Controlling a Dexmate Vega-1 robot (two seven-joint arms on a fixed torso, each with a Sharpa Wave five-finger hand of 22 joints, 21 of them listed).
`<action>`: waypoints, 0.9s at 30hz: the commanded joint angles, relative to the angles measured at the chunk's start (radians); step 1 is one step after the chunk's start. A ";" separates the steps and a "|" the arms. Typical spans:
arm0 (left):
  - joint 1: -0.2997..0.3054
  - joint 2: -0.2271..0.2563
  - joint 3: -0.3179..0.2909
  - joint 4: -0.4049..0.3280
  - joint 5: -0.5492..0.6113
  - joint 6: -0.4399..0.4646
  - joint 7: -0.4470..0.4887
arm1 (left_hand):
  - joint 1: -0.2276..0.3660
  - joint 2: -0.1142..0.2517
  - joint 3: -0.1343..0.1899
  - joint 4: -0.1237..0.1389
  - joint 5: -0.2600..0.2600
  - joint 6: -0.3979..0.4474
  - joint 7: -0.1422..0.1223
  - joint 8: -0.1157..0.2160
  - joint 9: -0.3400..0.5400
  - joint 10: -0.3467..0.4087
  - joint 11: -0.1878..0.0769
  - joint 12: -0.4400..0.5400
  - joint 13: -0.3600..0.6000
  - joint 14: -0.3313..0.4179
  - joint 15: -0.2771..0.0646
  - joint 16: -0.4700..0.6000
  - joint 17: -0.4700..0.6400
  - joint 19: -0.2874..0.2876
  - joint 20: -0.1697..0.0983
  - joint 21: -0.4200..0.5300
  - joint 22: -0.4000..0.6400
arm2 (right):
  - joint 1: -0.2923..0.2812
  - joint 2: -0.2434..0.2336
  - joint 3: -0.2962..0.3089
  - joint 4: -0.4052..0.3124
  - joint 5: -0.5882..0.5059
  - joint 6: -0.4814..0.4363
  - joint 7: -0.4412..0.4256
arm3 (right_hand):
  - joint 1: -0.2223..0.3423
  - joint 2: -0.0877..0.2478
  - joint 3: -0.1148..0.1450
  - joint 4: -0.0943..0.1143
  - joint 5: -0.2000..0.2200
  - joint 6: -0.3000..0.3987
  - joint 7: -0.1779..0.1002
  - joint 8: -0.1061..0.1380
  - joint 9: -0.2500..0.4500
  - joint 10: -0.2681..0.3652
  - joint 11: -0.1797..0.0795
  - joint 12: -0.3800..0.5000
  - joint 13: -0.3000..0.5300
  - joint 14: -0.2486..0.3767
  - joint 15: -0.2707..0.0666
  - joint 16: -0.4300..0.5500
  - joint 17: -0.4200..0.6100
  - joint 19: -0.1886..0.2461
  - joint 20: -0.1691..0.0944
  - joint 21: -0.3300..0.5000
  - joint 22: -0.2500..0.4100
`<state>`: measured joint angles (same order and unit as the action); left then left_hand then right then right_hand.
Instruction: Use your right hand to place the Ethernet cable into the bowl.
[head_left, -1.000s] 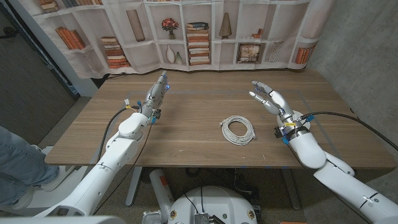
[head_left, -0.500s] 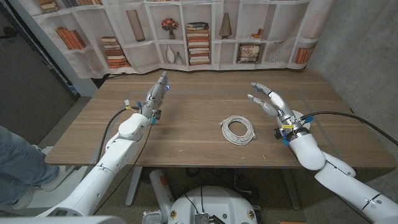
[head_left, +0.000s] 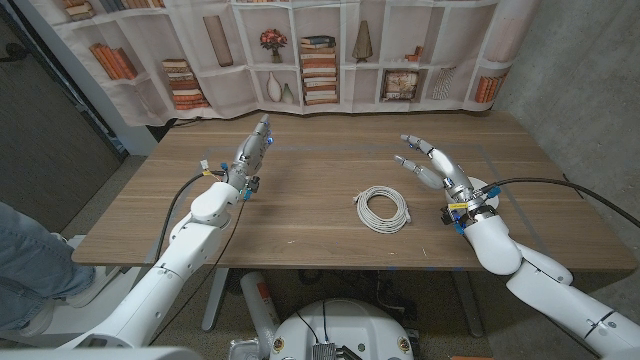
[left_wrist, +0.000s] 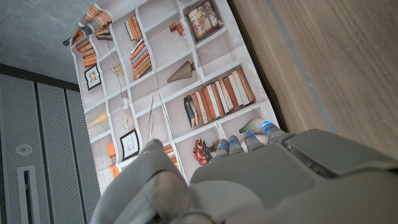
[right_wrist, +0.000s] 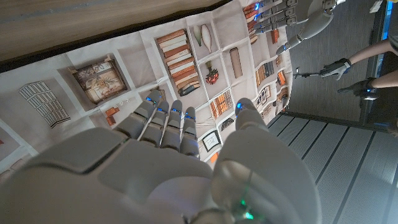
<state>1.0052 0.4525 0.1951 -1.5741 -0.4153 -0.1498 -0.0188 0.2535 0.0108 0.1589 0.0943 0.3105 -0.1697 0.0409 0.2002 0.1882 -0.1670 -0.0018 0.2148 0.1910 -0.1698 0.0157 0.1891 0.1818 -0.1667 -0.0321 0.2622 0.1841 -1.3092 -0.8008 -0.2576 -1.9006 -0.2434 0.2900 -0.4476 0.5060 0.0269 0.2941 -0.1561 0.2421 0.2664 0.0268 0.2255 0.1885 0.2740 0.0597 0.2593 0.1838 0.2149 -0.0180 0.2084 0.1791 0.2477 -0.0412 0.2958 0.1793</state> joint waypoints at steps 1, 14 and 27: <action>-0.011 -0.003 0.010 0.008 0.003 -0.001 -0.001 | 0.008 0.000 -0.001 -0.001 0.000 -0.039 -0.007 0.005 0.002 -0.065 -0.002 0.001 0.000 -0.154 -0.004 0.003 0.002 -0.264 -0.020 -0.003 0.001 | -0.003 -0.027 -0.006 -0.029 -0.040 -0.041 -0.001 | 0.013 0.002 0.003 -0.004 -0.006 0.012 0.002 0.000 0.003 0.011 -0.001 0.005 0.004 0.007 -0.002 0.004 0.005 0.011 -0.020 -0.001 0.002; -0.014 -0.004 0.018 0.014 0.006 -0.004 -0.004 | 0.010 0.002 -0.004 -0.001 -0.002 -0.038 -0.007 0.004 0.002 -0.065 0.000 0.000 0.000 -0.155 -0.004 0.002 0.003 -0.263 -0.019 -0.007 0.001 | 0.006 -0.047 -0.027 -0.050 -0.096 -0.089 0.000 | 0.021 -0.003 0.004 -0.003 -0.011 0.030 -0.001 0.003 0.003 0.031 -0.004 0.009 0.005 0.022 -0.006 0.005 0.007 0.019 -0.016 -0.005 0.002; -0.021 -0.006 0.024 0.022 0.008 -0.003 -0.006 | 0.012 0.004 -0.006 -0.002 -0.003 -0.038 -0.007 0.003 0.002 -0.064 0.000 -0.001 0.000 -0.155 -0.004 0.002 0.003 -0.262 -0.018 -0.011 0.002 | 0.022 -0.058 -0.055 -0.059 -0.154 -0.135 -0.007 | 0.030 -0.012 0.004 -0.001 -0.015 0.055 -0.018 0.006 0.004 0.048 -0.029 0.010 0.005 0.035 -0.024 0.002 0.007 0.025 -0.018 -0.012 0.002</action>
<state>0.9903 0.4482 0.2141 -1.5584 -0.4102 -0.1501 -0.0221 0.2574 0.0147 0.1584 0.0938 0.3105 -0.1697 0.0409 0.2002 0.1882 -0.1670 -0.0018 0.2148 0.1910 -0.1698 0.0157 0.1891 0.1818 -0.1668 -0.0321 0.2584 0.1840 -1.2995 -0.8485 -0.2910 -1.9517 -0.3581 0.1890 -0.4511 0.5218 0.0188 0.2940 -0.1560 0.2274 0.3080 0.0138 0.2255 0.1884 0.3135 0.0407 0.2632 0.1837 0.2418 -0.0379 0.2084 0.1840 0.2636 -0.0394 0.2880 0.1792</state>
